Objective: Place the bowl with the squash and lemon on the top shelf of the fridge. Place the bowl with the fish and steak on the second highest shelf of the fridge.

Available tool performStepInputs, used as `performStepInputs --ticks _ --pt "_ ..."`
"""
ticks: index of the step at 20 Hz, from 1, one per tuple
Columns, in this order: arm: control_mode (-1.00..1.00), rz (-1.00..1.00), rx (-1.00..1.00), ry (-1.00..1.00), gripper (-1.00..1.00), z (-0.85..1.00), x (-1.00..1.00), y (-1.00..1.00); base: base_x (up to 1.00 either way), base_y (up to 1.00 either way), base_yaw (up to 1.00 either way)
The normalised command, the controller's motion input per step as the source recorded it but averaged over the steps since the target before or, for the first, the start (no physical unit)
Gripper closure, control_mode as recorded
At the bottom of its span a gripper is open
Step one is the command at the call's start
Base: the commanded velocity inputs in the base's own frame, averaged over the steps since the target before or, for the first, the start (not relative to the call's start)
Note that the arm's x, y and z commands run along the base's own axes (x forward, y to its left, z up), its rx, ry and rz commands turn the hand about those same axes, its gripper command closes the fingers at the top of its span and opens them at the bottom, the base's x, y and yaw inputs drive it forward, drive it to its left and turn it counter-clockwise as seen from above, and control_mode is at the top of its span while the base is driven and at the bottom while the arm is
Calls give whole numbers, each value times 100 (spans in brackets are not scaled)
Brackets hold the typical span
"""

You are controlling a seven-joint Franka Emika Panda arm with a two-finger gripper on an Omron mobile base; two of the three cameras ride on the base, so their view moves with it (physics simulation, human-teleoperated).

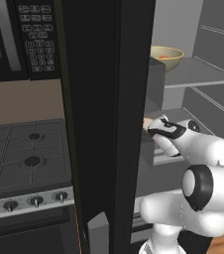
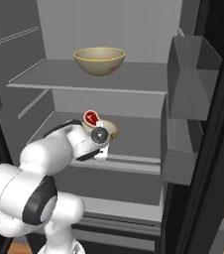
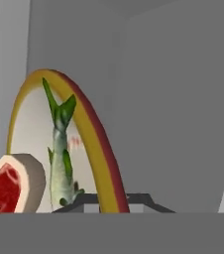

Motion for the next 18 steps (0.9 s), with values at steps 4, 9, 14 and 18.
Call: performStepInputs --ticks 4,9,14,18 --pt "-100 0 0 1 -100 0 16 0 0 0 0" --pt "-100 -1 0 -4 -100 53 -30 0 0 0 0" --pt "-100 -7 0 -14 -100 100 -79 0 0 0 0" --pt "-100 -8 0 -10 -100 100 -100 0 0 0 0"
